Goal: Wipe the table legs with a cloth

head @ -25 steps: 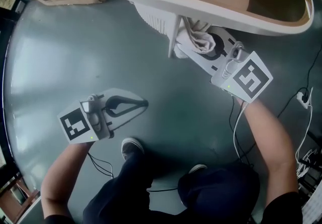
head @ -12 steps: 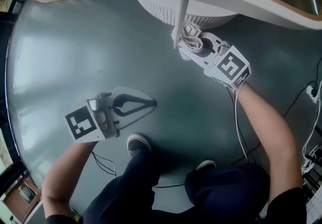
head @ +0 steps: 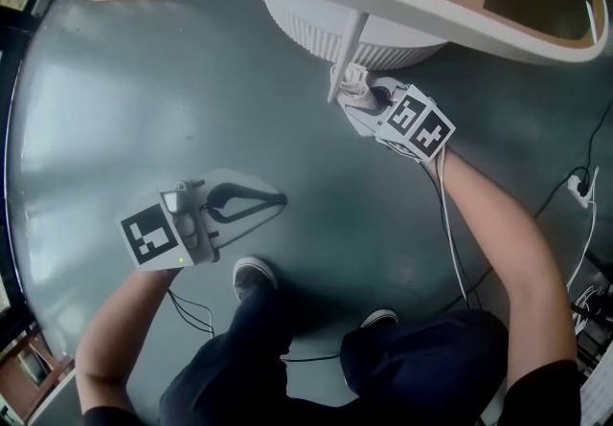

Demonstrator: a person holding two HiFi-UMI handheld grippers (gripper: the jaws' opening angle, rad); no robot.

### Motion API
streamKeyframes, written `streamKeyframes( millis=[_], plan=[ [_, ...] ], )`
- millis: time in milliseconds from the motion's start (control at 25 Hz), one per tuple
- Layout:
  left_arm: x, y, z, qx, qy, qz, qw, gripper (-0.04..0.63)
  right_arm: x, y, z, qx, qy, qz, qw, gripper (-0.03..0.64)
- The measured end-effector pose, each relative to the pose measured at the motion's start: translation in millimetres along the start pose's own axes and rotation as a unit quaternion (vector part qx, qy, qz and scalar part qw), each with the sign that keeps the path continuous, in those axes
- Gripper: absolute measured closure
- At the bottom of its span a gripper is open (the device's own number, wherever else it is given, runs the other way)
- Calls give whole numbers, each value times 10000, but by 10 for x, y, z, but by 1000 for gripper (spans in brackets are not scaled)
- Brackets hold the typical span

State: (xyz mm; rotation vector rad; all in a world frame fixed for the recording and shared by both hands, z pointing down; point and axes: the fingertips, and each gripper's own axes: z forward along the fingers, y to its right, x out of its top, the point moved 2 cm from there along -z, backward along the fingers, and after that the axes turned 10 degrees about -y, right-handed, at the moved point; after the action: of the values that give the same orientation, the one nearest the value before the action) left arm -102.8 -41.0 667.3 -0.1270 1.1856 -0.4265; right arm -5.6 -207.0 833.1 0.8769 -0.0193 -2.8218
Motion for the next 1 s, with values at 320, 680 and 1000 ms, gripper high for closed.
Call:
streamKeyframes(
  millis=[320, 680, 1000],
  plan=[
    [426, -50, 41, 116, 276, 286, 9991, 589, 1340, -205, -2177, -628, 2691, -645, 9589, 541],
    [346, 15, 164, 32, 205, 300, 9993, 589, 1578, -338, -2224, -1053, 3060, -1654, 9316, 541],
    [171, -61, 119, -11, 111, 128, 9999, 589, 900, -202, -1189, -469, 2039, -929, 9734, 541]
  ],
)
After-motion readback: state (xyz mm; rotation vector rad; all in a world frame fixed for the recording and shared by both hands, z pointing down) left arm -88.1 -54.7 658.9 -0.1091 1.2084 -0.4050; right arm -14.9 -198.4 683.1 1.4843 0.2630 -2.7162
